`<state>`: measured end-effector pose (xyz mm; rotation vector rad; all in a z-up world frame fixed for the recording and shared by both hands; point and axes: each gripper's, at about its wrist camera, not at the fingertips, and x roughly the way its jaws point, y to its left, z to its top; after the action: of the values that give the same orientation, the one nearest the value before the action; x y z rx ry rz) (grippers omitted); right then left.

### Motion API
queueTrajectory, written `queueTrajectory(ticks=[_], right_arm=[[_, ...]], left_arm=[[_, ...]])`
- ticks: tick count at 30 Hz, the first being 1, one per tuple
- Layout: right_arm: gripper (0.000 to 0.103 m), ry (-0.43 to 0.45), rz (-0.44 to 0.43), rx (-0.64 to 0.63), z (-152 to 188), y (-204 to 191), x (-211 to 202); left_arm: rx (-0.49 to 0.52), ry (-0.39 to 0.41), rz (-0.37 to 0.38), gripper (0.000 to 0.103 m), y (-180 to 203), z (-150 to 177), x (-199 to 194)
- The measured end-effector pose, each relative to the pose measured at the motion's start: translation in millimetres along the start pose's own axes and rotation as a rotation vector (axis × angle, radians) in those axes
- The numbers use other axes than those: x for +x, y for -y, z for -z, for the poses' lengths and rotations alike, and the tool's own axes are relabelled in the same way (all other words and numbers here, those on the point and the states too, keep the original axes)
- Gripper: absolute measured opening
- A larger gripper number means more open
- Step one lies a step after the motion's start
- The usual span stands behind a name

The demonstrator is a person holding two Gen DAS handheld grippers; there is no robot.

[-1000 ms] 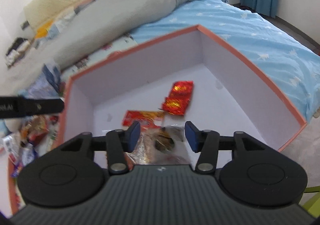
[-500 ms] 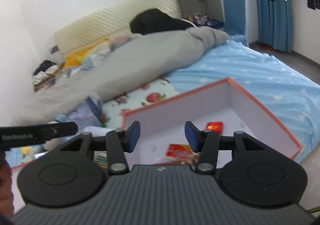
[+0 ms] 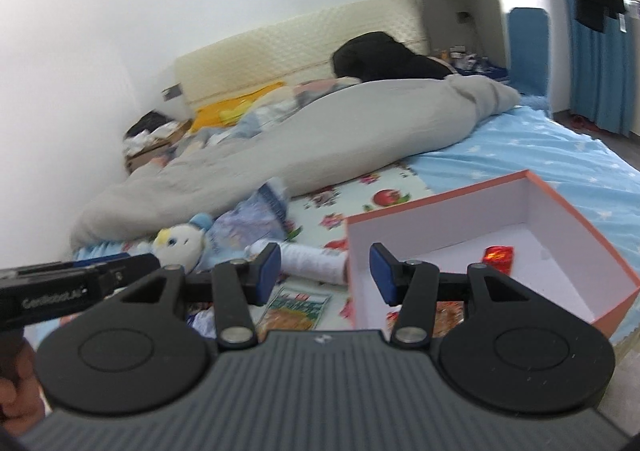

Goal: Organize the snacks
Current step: 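Withdraw both open tools from the box back toward the snack pile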

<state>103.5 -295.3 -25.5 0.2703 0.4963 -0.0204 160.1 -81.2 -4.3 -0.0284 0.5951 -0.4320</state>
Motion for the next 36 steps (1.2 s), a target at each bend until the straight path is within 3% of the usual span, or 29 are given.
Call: queueTrajectory(ticks=[18,30,31,33,36], right_arm=[[0.052,-0.106,-0.085,-0.091,69.4,-55.7,-0.3],[0.052,-0.186,-0.102,-0.144,101.3,-70.0,17.4],[0.052,-0.193,-0.100,-0.144,102.3,-70.1,21.8],[0.052,-0.208,-0.090,-0.152,104.5,-71.4,33.3],[0.052,-0.227,-0.088,-0.165,105.5,-73.0,51.9]], left_arm=[[-0.106,-0.055,-0.084,0.040,-50.1,77.7,-28.1],[-0.211,-0.156,-0.136,0.041,-89.3,122.7,-5.8],[-0.213,-0.163,-0.140,0.042,-93.4,123.5,-1.1],[-0.216,-0.171,-0.147,0.055,-101.2,124.1,9.4],[-0.209,-0.177,-0.156,0.058,-111.8,124.1,27.4]])
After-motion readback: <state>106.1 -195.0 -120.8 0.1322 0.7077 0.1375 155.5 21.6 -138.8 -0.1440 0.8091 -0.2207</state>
